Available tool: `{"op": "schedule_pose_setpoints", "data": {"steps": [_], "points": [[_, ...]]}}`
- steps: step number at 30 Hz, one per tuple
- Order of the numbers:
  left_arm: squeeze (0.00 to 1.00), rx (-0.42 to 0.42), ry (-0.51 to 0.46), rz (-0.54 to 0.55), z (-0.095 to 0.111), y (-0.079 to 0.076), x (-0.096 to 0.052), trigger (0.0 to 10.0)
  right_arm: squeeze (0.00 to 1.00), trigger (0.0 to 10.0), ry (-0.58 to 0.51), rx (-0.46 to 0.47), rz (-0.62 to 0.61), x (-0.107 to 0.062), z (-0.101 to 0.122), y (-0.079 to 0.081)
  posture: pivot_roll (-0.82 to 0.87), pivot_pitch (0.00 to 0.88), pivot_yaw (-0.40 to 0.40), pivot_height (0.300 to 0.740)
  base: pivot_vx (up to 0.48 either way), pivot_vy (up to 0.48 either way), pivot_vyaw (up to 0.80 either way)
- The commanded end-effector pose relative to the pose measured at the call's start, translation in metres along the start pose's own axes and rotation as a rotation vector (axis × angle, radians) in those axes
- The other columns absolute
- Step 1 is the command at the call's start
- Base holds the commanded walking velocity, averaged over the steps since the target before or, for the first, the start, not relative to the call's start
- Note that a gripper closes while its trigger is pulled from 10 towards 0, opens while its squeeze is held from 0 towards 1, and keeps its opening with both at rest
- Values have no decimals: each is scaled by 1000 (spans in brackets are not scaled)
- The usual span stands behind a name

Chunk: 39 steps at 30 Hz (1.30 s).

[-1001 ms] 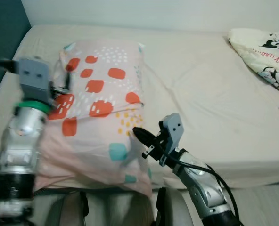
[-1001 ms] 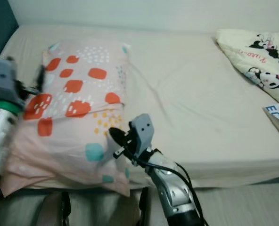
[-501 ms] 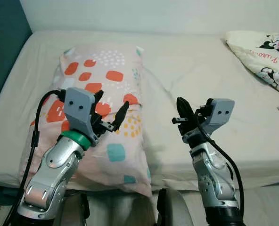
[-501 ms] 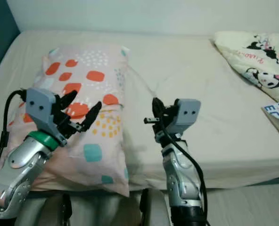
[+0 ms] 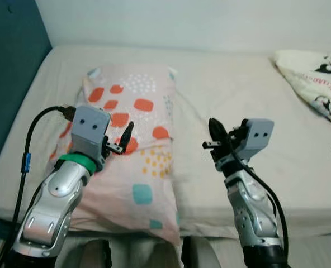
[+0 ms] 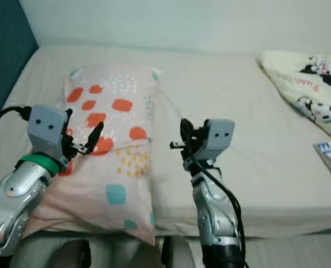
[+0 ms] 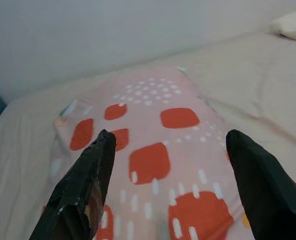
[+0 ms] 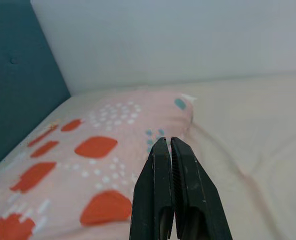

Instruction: Clean up the room

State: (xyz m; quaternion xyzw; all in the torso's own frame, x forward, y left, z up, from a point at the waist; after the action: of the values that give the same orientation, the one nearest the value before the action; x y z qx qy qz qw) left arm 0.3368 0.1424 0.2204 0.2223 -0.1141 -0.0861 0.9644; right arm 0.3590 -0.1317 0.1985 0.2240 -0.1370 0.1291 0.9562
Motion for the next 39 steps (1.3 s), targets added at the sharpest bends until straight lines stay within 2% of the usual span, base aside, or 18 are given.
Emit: {"op": "schedule_pose_setpoints", "data": {"steps": [1, 10, 18, 26, 29, 31, 33, 34, 37, 39], "points": [[0, 4, 33, 4, -6, 0, 1, 10000, 0, 10000, 7, -5, -17, -2, -4, -4, 27, 73, -8, 665, 0, 0, 0], [0, -18, 72, -1, -10, 2, 4, 10000, 0, 10000, 2, -14, -37, -2, -4, -8, 27, 75, 0, 694, 0, 0, 0], [0, -72, 76, -43, -8, -6, 7, 10000, 0, 10000, -5, -19, -58, -1, -3, -11, 27, 76, 4, 718, 0, 0, 0], [0, -73, 84, -42, -9, -7, 8, 10000, 0, 10000, -6, -17, -76, -2, -4, -15, 26, 76, 5, 740, 0, 0, 0], [0, -105, 106, -31, -13, -8, 8, 10000, 0, 10000, 3, -18, -92, -2, -6, -16, 26, 76, 5, 740, 0, 0, 0], [0, -157, 131, -9, -19, -9, 6, 10000, 0, 10000, 14, -29, -113, -3, -10, -19, 23, 74, 8, 740, 0, 0, 0], [0, -165, 145, -9, -22, -12, 4, 10000, 0, 10000, 19, -39, -120, -4, -12, -20, 23, 74, 8, 740, 0, 0, 0], [0, -142, 166, -21, -27, -17, 1, 10000, 0, 10000, 29, -51, -126, -5, -15, -21, 22, 72, 8, 740, 0, 0, 0], [0, 64, 173, -69, -43, -34, -11, 10000, 0, 10000, 90, -84, -140, -14, -34, -26, 23, 72, 8, 740, 0, 0, 0], [0, 59, 194, -68, -50, -37, -14, 10000, 0, 10000, 116, -96, -145, -18, -42, -27, 23, 72, 8, 740, 0, 0, 0]]}}
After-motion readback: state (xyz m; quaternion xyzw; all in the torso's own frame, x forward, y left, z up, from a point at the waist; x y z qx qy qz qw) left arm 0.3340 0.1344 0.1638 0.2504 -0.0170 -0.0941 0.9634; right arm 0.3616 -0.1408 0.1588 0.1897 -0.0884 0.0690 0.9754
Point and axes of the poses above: a point about 5 cm out from each wrist's last joint towards the gripper, its own x axis pointing out of the wrist towards the gripper, its own z axis along the axis of the wrist's last joint, y = z × x, the point moved 4 cm from there along x, pointing out of the wrist towards the gripper, and after that the axes turned 14 degrees about x, right-handed, at the moved point
